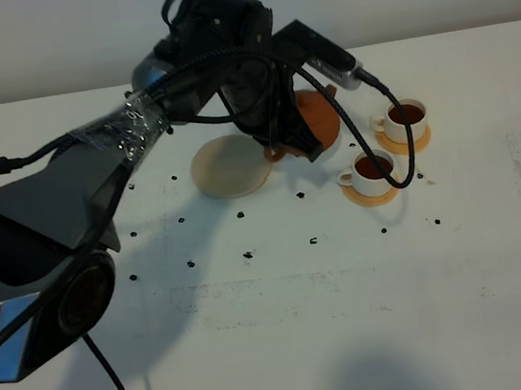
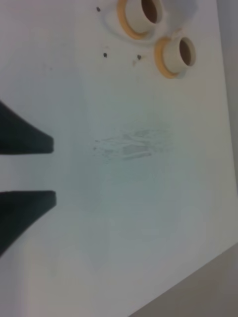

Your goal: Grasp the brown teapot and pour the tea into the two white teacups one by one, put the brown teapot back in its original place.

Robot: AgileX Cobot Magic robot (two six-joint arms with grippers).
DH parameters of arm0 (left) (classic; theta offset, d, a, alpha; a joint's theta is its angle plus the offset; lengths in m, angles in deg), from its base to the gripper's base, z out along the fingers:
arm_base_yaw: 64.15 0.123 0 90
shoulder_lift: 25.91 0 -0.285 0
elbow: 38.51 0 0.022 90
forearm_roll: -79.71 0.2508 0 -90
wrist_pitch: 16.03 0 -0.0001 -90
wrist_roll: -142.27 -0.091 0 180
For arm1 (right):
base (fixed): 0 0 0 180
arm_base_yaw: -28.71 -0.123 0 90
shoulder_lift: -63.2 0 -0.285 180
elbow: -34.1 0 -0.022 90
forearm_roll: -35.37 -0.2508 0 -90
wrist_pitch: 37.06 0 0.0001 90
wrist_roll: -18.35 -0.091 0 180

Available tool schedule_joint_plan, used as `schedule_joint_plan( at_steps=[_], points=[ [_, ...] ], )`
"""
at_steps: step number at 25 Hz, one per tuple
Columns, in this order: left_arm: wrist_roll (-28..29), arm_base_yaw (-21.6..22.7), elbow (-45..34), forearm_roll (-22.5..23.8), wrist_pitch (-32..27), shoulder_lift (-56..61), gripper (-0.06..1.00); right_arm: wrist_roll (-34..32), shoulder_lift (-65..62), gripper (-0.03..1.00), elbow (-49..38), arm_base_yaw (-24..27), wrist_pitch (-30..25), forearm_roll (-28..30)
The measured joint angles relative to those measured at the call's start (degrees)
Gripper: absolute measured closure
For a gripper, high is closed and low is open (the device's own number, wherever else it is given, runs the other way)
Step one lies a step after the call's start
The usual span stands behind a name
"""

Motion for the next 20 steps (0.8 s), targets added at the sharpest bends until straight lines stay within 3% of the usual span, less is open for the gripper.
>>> schedule_joint_plan(
  at_steps=[6, 13, 20],
  points=[
    [-0.20, 0.75, -2.88, -0.46, 0.54, 3.30, 0.86, 0.00, 0.00, 0.75, 0.00, 0.00, 0.00, 0.00],
    [0.06, 3.41, -26.91, -1.60, 14.69, 18.37, 0.86, 0.00, 0.00, 0.75, 0.00, 0.00, 0.00, 0.00],
    [2.10, 8.91, -38.03, -3.09, 16.83, 25.06, 0.86, 0.00, 0.00, 0.75, 0.00, 0.00, 0.00, 0.00]
  ],
)
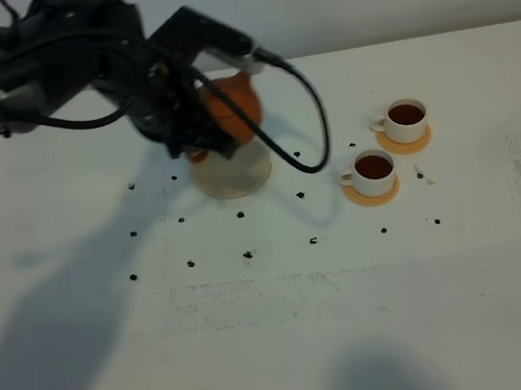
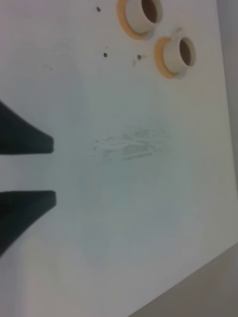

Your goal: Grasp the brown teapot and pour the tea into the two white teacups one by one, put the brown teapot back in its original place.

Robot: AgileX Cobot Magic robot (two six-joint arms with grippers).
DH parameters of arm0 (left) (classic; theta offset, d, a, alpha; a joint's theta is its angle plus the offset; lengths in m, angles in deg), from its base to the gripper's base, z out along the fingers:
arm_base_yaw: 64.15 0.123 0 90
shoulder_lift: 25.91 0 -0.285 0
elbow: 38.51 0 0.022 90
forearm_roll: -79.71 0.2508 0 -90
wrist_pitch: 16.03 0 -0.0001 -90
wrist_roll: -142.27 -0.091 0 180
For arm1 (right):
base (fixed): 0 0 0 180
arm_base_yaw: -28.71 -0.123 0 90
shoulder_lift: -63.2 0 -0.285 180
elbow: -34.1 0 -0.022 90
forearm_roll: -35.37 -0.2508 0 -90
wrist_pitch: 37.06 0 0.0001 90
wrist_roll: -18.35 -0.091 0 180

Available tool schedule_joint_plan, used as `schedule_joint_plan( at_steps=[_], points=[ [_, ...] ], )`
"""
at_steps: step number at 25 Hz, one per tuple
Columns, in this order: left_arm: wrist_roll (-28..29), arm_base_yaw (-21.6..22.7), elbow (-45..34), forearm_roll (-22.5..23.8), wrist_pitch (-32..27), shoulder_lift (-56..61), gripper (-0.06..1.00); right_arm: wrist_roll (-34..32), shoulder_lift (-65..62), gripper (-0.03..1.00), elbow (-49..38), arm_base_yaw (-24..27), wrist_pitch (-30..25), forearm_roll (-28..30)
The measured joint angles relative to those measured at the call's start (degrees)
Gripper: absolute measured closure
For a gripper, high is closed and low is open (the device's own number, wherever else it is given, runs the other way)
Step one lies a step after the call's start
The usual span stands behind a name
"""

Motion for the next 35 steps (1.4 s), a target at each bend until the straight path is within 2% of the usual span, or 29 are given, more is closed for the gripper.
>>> schedule_joint_plan(
  at_steps=[4, 21, 35],
  points=[
    [0.74, 2.06, -1.84, 0.15, -0.06, -0.28, 0.86, 0.00, 0.00, 0.75, 0.00, 0.00, 0.00, 0.00],
    [0.77, 2.11, -1.90, -0.25, 3.58, -7.18, 0.86, 0.00, 0.00, 0.75, 0.00, 0.00, 0.00, 0.00],
    [0.77, 2.11, -1.90, -0.25, 5.01, -7.53, 0.86, 0.00, 0.00, 0.75, 0.00, 0.00, 0.00, 0.00]
  ],
)
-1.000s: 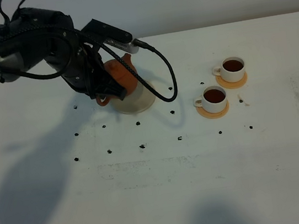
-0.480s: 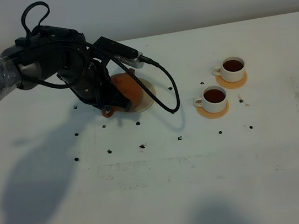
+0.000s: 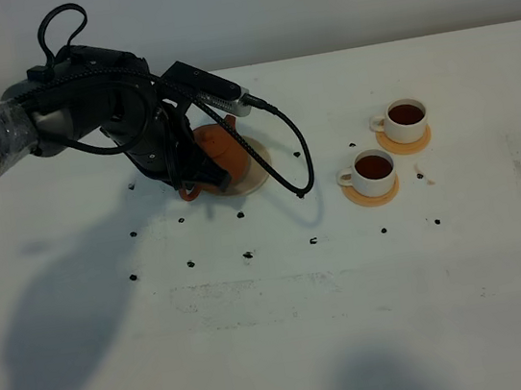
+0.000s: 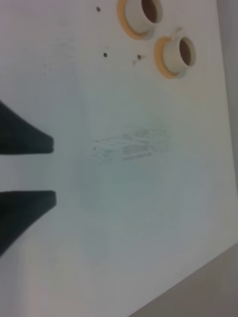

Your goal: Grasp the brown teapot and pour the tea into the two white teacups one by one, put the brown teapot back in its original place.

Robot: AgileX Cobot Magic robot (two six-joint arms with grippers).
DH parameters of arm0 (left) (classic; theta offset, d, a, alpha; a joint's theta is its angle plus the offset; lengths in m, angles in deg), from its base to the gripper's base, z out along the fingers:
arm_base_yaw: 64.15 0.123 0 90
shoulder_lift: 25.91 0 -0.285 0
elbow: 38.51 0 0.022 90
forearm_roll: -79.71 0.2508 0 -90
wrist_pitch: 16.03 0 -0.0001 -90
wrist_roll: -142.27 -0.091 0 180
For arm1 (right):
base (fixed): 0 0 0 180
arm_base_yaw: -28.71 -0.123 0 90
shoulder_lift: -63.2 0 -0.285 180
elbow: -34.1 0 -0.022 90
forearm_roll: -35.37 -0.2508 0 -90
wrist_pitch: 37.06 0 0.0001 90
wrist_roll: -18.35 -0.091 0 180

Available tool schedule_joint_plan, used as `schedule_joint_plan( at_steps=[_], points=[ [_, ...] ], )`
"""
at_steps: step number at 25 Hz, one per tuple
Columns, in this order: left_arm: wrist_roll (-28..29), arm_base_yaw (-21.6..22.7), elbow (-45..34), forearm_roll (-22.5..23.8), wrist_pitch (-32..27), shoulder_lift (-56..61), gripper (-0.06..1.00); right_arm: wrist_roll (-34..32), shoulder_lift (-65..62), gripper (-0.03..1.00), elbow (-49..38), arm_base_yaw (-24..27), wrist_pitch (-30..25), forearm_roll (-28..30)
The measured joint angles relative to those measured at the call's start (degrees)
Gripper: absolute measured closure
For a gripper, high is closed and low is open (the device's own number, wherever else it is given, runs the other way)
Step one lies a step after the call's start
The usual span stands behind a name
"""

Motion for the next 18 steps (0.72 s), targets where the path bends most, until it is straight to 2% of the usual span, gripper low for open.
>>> schedule_joint_plan(
  at_steps=[7, 14, 18],
  points=[
    [0.00, 0.00, 0.00, -0.33, 0.02, 0.00, 0.83, 0.00, 0.00, 0.75, 0.00, 0.00, 0.00, 0.00],
    [0.00, 0.00, 0.05, -0.65, 0.29, 0.00, 0.67, 0.00, 0.00, 0.75, 0.00, 0.00, 0.00, 0.00],
    [0.00, 0.00, 0.05, -0.65, -0.18, 0.07, 0.62, 0.00, 0.00, 0.75, 0.00, 0.00, 0.00, 0.00]
  ],
)
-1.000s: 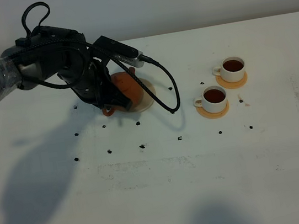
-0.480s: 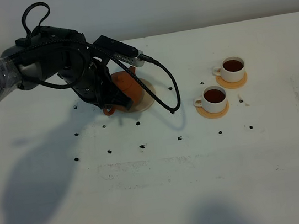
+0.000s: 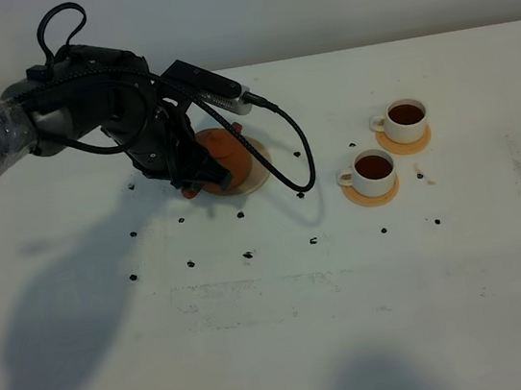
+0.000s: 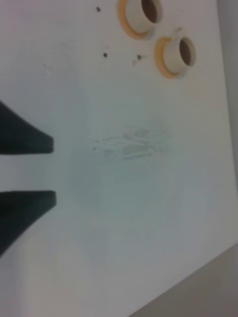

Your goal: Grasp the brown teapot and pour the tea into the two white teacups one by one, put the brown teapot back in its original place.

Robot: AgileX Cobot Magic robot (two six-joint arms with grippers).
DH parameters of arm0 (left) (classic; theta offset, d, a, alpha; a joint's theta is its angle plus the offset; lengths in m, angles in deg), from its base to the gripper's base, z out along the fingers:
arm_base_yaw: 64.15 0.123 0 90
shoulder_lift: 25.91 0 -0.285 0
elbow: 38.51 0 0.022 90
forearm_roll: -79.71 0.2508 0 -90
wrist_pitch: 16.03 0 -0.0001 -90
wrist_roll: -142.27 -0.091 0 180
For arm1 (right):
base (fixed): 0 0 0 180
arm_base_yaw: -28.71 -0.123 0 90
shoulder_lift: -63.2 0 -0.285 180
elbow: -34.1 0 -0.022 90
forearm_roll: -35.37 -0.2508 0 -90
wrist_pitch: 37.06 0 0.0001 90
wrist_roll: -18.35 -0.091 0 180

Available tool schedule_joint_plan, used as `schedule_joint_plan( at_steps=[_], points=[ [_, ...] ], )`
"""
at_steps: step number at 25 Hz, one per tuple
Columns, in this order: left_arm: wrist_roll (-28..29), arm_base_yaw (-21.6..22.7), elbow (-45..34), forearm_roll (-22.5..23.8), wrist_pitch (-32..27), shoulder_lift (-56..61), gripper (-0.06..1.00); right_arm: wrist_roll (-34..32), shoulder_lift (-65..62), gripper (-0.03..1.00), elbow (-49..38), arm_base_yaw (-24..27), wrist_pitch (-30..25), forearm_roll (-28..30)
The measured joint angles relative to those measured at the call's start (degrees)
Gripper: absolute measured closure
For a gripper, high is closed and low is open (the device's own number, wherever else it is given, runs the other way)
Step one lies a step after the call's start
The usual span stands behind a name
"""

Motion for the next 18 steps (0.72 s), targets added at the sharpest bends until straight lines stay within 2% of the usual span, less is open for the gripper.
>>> schedule_joint_plan(
  at_steps=[9, 18],
  points=[
    [0.49, 1.88, -2.72, 3.23, -1.10, 8.04, 0.61, 0.00, 0.00, 0.75, 0.00, 0.00, 0.00, 0.00],
    [1.57, 12.32, -16.17, 3.70, -3.54, 25.18, 0.61, 0.00, 0.00, 0.75, 0.00, 0.00, 0.00, 0.00]
  ],
)
